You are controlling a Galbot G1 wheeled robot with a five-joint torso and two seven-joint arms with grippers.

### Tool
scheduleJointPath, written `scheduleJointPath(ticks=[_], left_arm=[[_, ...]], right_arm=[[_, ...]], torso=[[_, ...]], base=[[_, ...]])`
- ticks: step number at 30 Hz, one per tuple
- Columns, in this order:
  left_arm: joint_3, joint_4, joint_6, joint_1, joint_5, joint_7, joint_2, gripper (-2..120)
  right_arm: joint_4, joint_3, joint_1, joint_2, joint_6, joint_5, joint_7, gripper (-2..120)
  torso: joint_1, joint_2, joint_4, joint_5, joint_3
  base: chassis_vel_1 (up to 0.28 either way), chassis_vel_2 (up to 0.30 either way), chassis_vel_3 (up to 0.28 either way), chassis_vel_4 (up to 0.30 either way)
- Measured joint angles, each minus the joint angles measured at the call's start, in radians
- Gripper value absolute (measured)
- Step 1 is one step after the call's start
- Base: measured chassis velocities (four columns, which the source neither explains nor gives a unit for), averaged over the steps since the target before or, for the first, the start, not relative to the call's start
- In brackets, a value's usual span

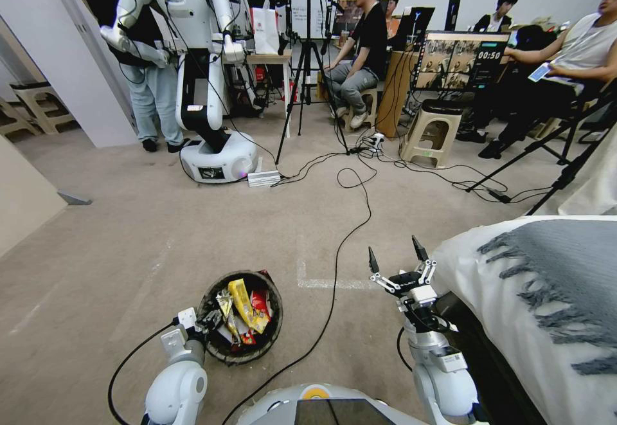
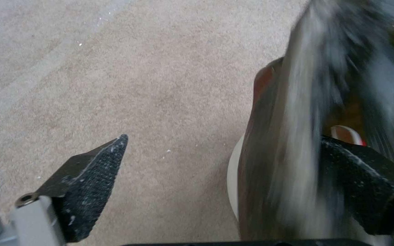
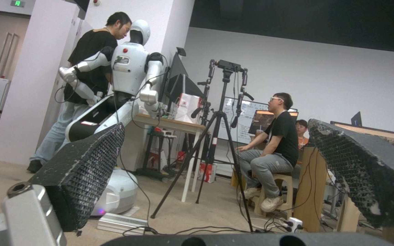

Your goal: Pick up the trash bin, then pick up the garbage from the floor and place it into the trash bin.

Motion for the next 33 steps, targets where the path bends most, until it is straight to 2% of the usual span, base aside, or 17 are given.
scheduleJointPath(ticks=[24, 26, 29, 30, 32, 33], left_arm=[[0.026, -0.025, 0.013, -0.031, 0.007, -0.011, 0.005, 99], [0.028, -0.031, 0.002, -0.029, 0.015, -0.006, 0.006, 99], [0.034, -0.05, -0.074, -0.017, 0.081, 0.026, 0.004, 100], [0.034, -0.05, -0.074, -0.017, 0.081, 0.026, 0.004, 100], [0.041, -0.085, -0.16, 0.0, 0.185, 0.074, 0.001, 100], [0.041, -0.085, -0.16, 0.0, 0.185, 0.074, 0.001, 100]], right_arm=[[-0.002, -0.012, -0.009, 0.001, 0.014, -0.004, -0.021, 100], [-0.005, -0.013, -0.009, 0.002, 0.015, -0.004, -0.021, 100], [-0.005, -0.023, -0.004, 0.008, 0.012, -0.017, 0.021, 100], [-0.005, -0.023, -0.004, 0.008, 0.012, -0.017, 0.021, 100], [-0.003, -0.041, -0.006, 0.014, -0.012, -0.028, 0.091, 100], [-0.003, -0.041, -0.006, 0.014, -0.012, -0.028, 0.091, 100]], torso=[[0.0, 0.0, 0.0, 0.0, 0.0], [0.0, 0.0, 0.0, 0.0, 0.0], [0.0, 0.0, 0.0, -0.0001, 0.0], [0.0, 0.0, 0.0, -0.0001, 0.0], [0.0, 0.0, 0.0002, 0.0, 0.0], [0.0, 0.0, 0.0002, 0.0, 0.0]], base=[[0.0, 0.0, 0.0, 0.0], [0.0, 0.0, 0.0, 0.0], [0.0, 0.0, 0.0, 0.0], [0.0, 0.0, 0.0, 0.0], [0.0, 0.0, 0.0, 0.0], [0.0, 0.0, 0.0, 0.0]])
